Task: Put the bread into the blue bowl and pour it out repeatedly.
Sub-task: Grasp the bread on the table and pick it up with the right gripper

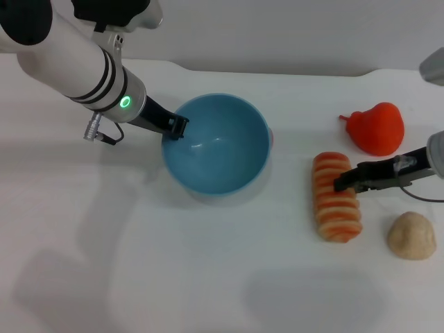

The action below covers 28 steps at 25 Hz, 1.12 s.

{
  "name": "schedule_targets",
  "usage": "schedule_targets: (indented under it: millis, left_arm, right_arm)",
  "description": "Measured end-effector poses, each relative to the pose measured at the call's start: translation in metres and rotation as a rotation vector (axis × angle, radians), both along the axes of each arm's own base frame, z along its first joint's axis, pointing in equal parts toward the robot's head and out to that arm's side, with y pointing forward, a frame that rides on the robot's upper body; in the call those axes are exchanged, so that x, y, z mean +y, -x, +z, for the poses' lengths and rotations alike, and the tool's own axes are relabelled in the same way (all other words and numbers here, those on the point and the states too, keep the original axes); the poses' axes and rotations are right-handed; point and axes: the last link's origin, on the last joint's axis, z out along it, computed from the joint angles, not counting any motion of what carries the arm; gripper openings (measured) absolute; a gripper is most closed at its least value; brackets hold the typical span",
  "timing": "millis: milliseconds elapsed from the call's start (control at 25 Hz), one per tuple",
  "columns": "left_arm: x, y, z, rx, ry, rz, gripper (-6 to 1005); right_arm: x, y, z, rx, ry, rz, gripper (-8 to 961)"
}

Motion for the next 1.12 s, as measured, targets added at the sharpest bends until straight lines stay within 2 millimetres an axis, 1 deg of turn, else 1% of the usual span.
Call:
schedule_targets:
  millis: [320, 560, 760, 1000, 1120]
  left_arm:
    - [-0.002, 0.000, -0.003, -0.022, 0.001, 0.008, -2]
    - [-0.002, 0.000, -0.003, -0.026, -0.001, 0.009, -2]
    - [-0.004, 0.000, -0.006, -0.036, 0.008, 0.012, -2]
    - [-0.005, 0.002, -0.007, -0.035, 0.012, 0.016, -2]
    - [-0.005, 0.002, -0.008, -0.033, 0.017, 0.013, -2]
  right_arm:
    - [0.002, 0.001, -0.013, -0.023, -0.004, 0.006, 488]
    - [0.000, -0.003, -0.023, -0.064, -0.007, 0.018, 489]
    - [0.000, -0.004, -0.024, -0.080, -0.004, 0.030, 490]
    - [-0.001, -0.004, -0.019, -0.079, 0.024, 0.102, 394]
    - [-0.001, 0.000, -0.015, -0.048, 0.031, 0.131, 322]
